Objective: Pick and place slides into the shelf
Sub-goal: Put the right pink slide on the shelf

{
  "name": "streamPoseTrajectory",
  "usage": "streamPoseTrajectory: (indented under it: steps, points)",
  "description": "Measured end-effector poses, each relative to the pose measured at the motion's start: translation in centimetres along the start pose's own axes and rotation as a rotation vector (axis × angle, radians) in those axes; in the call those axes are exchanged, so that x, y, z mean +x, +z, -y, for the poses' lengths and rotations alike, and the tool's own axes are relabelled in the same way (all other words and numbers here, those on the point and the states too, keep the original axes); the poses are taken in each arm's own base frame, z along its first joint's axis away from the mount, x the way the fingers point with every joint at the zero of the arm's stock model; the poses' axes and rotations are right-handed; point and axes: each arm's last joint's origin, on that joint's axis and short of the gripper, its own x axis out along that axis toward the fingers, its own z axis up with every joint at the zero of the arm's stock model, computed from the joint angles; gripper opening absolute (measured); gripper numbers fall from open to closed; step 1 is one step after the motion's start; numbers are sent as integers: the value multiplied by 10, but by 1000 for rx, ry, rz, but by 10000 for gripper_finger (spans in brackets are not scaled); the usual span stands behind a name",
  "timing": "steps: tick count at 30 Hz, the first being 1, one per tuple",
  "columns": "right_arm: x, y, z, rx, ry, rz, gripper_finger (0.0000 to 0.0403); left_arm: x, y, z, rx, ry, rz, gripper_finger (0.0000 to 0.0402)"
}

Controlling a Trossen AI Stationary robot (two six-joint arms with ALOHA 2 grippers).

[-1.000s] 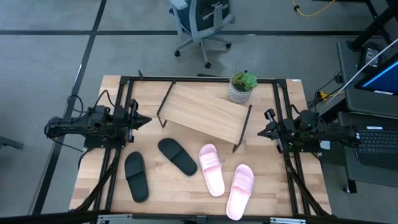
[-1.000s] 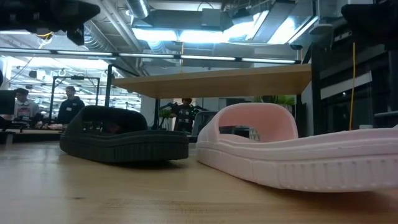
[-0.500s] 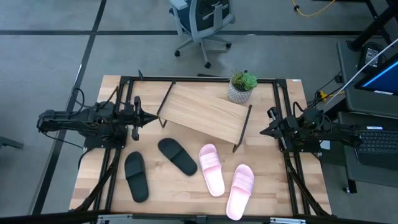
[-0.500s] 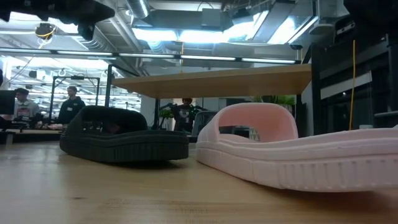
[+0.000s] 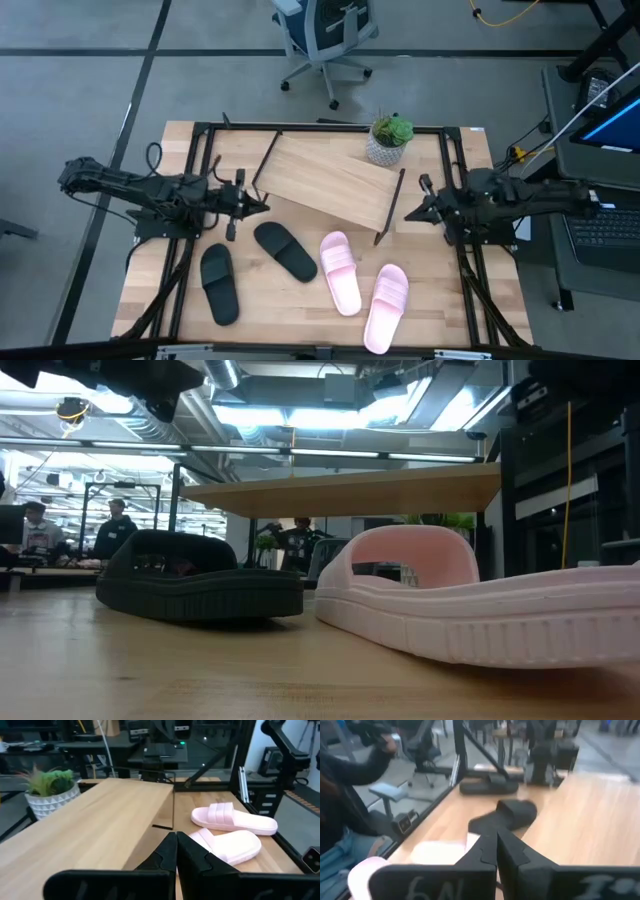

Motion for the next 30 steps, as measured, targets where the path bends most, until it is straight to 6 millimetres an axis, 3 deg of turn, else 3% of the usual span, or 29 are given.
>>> streamPoseTrajectory:
  steps: [7, 13, 22, 30]
  points:
    - [18, 25, -14, -18, 61, -54, 0, 4, -1, 9, 24, -52, -2, 0]
    - [30, 34, -38, -42, 31, -121, 0, 2, 1, 18, 30, -91, 18, 0]
    - [56, 18, -77, -53, -30, -193, 0, -2, -1, 33, 48, -78, 18, 0]
    - [69, 19, -114, -52, -48, -178, 0, 0, -5, 44, 70, -45, -4, 0]
